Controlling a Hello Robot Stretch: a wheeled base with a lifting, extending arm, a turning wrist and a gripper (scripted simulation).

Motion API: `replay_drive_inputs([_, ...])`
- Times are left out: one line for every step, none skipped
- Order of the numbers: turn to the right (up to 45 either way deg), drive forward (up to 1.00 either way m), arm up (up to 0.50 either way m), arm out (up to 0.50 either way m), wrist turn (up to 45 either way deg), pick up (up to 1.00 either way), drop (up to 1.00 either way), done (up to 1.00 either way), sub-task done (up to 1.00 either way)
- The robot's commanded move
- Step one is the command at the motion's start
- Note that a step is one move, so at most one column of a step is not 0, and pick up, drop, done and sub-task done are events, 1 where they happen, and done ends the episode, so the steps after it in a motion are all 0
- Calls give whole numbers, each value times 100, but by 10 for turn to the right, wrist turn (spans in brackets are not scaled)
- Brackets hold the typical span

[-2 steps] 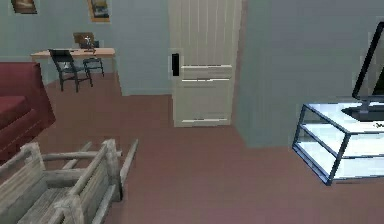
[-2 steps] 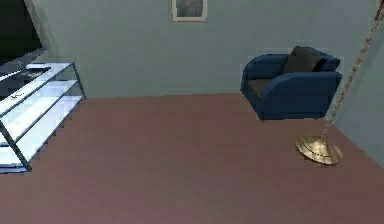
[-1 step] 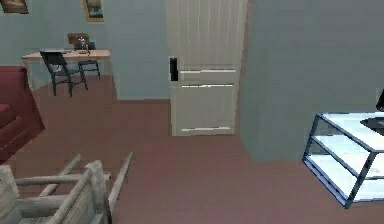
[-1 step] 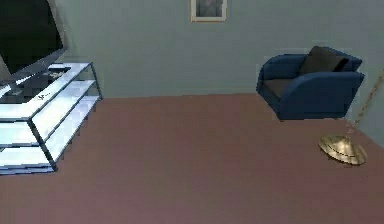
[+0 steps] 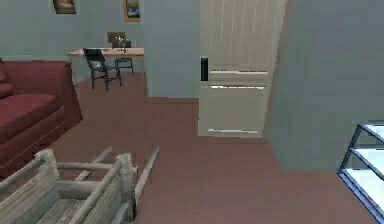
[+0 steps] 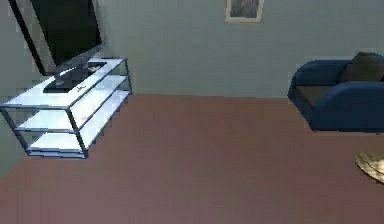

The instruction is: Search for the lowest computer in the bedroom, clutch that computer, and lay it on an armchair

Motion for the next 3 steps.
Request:
replay_drive_inputs([0, 100, 0, 0, 0, 0, 0, 0, 0])
replay_drive_inputs([0, 100, 0, 0, 0, 0, 0, 0, 0])
replay_drive_inputs([-270, 0, 0, 0, 0, 0, 0, 0, 0])
